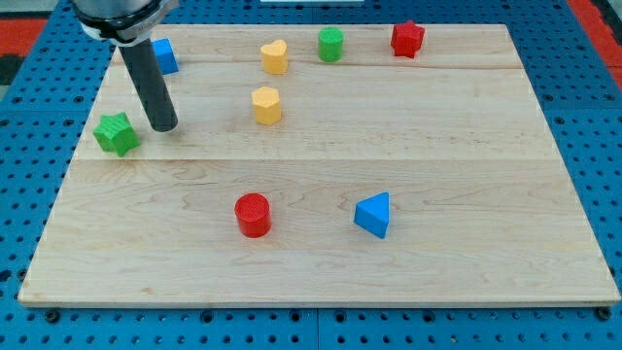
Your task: Move the red circle diagonally to the blue triangle
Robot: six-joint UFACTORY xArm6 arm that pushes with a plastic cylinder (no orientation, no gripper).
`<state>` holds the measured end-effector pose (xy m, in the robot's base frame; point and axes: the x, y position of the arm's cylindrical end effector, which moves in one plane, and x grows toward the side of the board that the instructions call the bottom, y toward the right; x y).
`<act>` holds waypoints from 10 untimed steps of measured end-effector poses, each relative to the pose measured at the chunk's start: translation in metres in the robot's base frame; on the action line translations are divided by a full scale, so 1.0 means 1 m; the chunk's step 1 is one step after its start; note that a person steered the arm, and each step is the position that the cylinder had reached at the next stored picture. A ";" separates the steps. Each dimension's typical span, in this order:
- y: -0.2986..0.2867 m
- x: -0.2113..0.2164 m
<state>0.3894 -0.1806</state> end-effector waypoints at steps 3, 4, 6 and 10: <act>0.027 0.065; 0.038 0.146; 0.137 0.112; 0.125 0.097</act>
<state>0.4865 -0.0560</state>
